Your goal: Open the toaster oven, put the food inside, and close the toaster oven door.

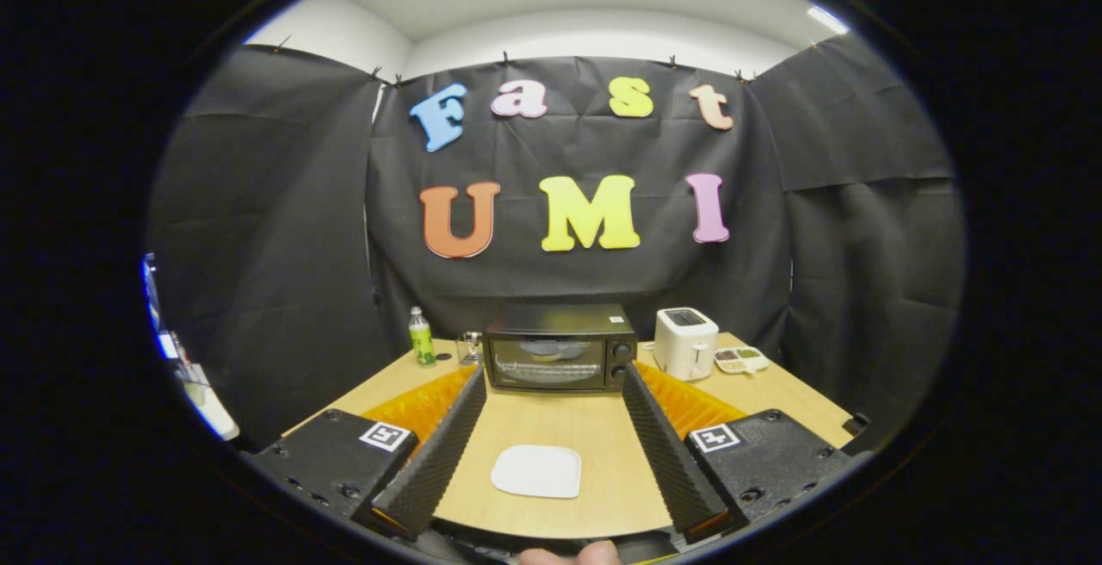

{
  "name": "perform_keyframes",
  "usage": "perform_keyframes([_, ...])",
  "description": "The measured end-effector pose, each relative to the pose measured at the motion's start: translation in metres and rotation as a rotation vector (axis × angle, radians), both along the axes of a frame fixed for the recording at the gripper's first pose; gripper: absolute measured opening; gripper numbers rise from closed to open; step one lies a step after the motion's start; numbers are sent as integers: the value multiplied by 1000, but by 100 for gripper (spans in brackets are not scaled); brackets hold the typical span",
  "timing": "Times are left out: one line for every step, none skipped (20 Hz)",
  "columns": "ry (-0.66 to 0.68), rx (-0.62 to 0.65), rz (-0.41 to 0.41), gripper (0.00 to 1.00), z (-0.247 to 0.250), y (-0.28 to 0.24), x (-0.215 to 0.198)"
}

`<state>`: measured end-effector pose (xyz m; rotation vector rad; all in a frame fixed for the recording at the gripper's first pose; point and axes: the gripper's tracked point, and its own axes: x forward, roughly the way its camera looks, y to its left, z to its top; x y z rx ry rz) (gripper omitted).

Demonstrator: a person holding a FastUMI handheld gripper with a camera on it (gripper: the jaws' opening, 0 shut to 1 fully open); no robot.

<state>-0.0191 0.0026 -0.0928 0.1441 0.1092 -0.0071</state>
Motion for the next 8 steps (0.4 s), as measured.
perform_keyframes([1, 5, 0, 100, 0, 1, 0])
perform_keyframes([1, 8, 0, 100, -1, 1, 0])
perform_keyframes([3, 7, 0, 100, -1, 1, 0])
perform_keyframes([1, 7, -3, 100, -1, 1, 0])
perform_keyframes([1, 5, -4, 100, -1, 1, 0])
perform_keyframes([2, 4, -4, 100, -2, 2, -1])
perform_keyframes([2, 6, -3, 100, -2, 2, -1])
perform_keyframes([3, 8, -2, 100, -3, 4, -1])
